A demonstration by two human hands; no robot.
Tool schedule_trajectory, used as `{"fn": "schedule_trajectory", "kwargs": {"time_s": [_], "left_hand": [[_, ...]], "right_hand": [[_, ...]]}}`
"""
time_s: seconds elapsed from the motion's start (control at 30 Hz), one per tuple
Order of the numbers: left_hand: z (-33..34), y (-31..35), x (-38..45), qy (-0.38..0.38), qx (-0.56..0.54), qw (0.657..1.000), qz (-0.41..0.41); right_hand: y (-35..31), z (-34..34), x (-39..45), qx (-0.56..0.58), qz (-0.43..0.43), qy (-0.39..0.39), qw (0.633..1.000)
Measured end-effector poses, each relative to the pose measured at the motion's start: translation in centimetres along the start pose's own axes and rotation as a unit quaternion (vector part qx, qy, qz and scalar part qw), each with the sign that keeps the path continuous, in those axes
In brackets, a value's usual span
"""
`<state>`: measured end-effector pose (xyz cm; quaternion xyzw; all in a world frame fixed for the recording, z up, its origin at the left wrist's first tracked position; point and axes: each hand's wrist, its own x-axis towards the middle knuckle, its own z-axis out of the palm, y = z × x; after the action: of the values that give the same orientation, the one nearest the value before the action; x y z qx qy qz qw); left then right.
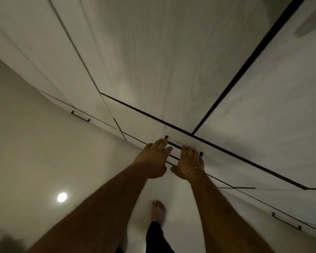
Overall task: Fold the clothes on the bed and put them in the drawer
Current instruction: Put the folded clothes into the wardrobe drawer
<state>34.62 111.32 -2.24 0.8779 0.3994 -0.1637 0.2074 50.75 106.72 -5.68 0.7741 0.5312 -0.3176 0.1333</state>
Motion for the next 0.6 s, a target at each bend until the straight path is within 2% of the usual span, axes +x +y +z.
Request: {"fn": "schedule_trajectory", "kwargs": {"time_s": [0.13,0.3,0.37,0.47,0.5,0.6], "left_hand": [[0.7,-1.6,-1.8,0.068,0.006,0.997,-0.028],[0.0,-4.3,-5.5,0.159,0.020,0.987,0.004],[-0.4,-5.1,-6.6,0.160,0.023,0.987,0.014],[-1.2,-6.0,-8.5,0.098,0.020,0.995,0.016],[-1.2,-6.2,-8.6,0.072,0.022,0.997,0.015],[-1.0,-6.8,-11.3,0.027,0.027,0.999,0.029]], "right_hand": [[-1.0,0.7,-0.3,-0.005,0.027,0.009,1.000],[-2.6,2.0,-3.7,0.012,0.048,-0.019,0.999],[-2.9,2.6,-5.7,0.000,0.048,-0.045,0.998],[-4.6,3.0,-10.7,-0.012,0.053,-0.091,0.994],[-5.1,3.3,-12.0,-0.007,0.048,-0.058,0.997],[-7.9,4.4,-17.2,0.024,0.011,0.165,0.986]]}}
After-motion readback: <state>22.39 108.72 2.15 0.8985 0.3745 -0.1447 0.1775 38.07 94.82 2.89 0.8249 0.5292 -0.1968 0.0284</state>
